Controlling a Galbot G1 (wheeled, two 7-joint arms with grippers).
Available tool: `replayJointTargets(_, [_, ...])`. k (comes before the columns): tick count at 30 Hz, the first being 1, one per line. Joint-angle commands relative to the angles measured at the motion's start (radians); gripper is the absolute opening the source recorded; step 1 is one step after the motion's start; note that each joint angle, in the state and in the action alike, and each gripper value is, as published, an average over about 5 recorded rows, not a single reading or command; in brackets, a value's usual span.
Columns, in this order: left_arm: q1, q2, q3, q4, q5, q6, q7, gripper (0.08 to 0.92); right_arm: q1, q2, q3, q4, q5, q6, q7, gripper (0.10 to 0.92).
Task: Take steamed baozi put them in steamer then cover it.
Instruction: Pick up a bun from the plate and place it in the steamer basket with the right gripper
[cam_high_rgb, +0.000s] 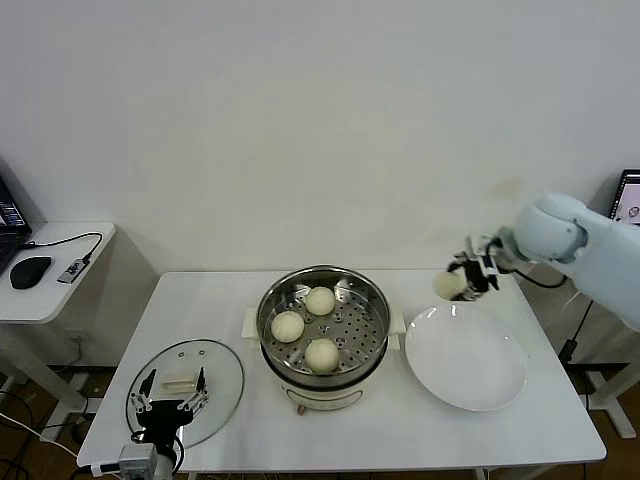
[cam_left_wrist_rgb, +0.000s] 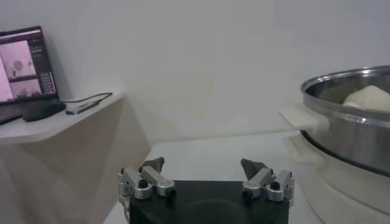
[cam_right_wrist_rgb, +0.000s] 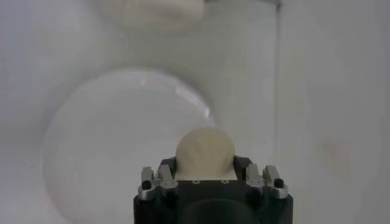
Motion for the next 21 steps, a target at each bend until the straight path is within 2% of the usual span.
replayJointTargets(1, [0.000,0.001,0.006,0.001,-0.002,0.002,0.000,0.823,0.261,0.193,-0.215,0.140,0.345,-0.227,0.138,0.586])
replayJointTargets(12, [0.010,0.006,-0.028,-0.019,-0.020,0.001,-0.001,0.823,0.111,0.346,-0.205,0.058,0.375,-0.272,0.222,0.594])
replayJointTargets(21, [0.010,0.006,-0.039,-0.019,-0.028,0.002,0.000,0.823,-0.025,0.391,-0.181,-0.026,0.287,-0.272,0.216,0.593])
